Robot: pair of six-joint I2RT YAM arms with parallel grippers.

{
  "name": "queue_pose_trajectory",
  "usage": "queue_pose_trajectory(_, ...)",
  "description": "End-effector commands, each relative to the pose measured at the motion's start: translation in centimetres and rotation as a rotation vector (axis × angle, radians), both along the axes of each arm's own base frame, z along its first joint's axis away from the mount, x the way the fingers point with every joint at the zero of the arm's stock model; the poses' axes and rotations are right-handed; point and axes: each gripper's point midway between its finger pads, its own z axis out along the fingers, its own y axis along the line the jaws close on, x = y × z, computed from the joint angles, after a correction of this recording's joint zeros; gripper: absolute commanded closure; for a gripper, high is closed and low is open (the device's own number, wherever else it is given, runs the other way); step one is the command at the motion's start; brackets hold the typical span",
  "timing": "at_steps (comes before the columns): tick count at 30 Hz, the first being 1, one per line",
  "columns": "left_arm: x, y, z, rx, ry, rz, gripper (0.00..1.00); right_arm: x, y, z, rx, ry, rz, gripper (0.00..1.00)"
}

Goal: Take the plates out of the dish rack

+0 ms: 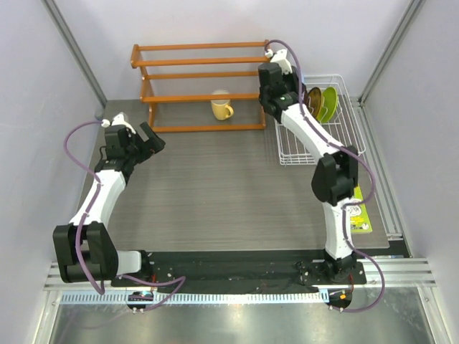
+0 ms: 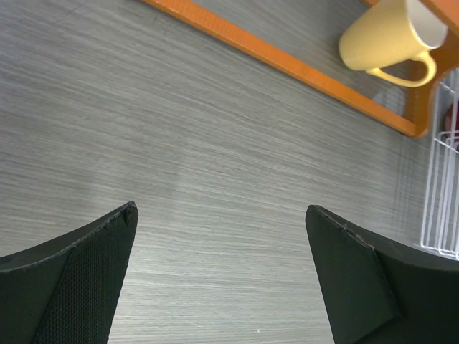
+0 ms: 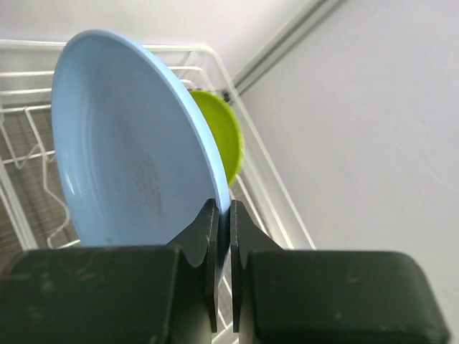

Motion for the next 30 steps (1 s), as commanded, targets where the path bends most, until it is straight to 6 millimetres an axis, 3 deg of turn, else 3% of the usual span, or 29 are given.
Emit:
queue_pose_trajectory(1, 0.9, -2.3, 4.8, -0.066, -0.137, -0.113, 0.01, -5.4, -0.9, 10.6, 0.178, -0.288, 0.015, 0.99)
queue_pose_trajectory(2, 1.0, -2.8, 5.1, -0.087, -0.152, -0.131, 0.00, -7.1, -1.3, 12.0, 0.209, -0.305, 0.032, 0.99)
queue_pose_trajectory(3, 1.4, -3.3, 5.7, -0.106, -0.194, -0.155, 0.01, -7.6, -1.0, 11.8, 0.255, -0.311, 0.051, 0.99)
queue_pose_trajectory(4, 1.2, -4.4, 6.2, -0.164, -0.207, -0.197, 0.01, -7.4, 0.7, 11.1, 0.308, -0.269, 0.162, 0.99)
queue_pose_trajectory(6, 1.7, -5.6, 7.8, -0.224, -0.285, -0.248, 0.00, -9.4, 1.4, 10.7, 0.362, -0.201, 0.237, 0.99)
queue_pose_trajectory(8, 1.5, -6.9, 7.9, -0.324, -0.288, -0.283, 0.00, -10.6, 3.6, 8.7, 0.457, -0.135, 0.326, 0.99)
queue_pose_trajectory(9, 1.7, -7.2, 8.4, -0.344, -0.324, -0.300, 0.00, -11.8, 3.7, 9.2, 0.492, -0.145, 0.344, 0.99)
queue_pose_trajectory(10, 1.7, -7.6, 8.4, -0.364, -0.326, -0.309, 0.01, -12.4, 4.4, 7.7, 0.523, -0.117, 0.353, 0.99)
queue_pose_trajectory(12, 1.5, -8.1, 8.6, -0.401, -0.339, -0.325, 0.01, -14.0, 6.0, 7.3, 0.592, -0.095, 0.429, 0.99)
queue_pose_trajectory(13, 1.4, -8.5, 8.7, -0.411, -0.344, -0.336, 0.01, -14.5, 6.7, 5.6, 0.627, -0.067, 0.435, 0.99)
queue_pose_trajectory(19, 0.1, -10.3, 9.1, -0.498, -0.380, -0.384, 0.01, -17.1, 11.3, 1.5, 0.776, 0.006, 0.554, 0.99)
queue_pose_trajectory(22, -1.2, -12.9, 8.2, -0.507, -0.376, -0.444, 0.00, -18.0, 13.7, -0.7, 0.835, 0.054, 0.612, 0.99)
queue_pose_trajectory(24, -1.8, -14.2, 6.4, -0.514, -0.354, -0.470, 0.01, -18.6, 14.8, -2.2, 0.855, 0.089, 0.625, 0.99)
queue_pose_trajectory(25, -1.8, -14.4, 6.6, -0.515, -0.387, -0.479, 0.01, -18.5, 15.3, -2.7, 0.864, 0.094, 0.630, 0.99)
queue_pose_trajectory(26, -2.1, -14.6, 4.9, -0.526, -0.359, -0.472, 0.02, -18.7, 15.7, -3.1, 0.871, 0.103, 0.635, 0.99)
queue_pose_trajectory(30, -2.4, -15.3, 3.6, -0.568, -0.353, -0.474, 0.06, -19.2, 17.2, -4.5, 0.896, 0.143, 0.656, 0.99)
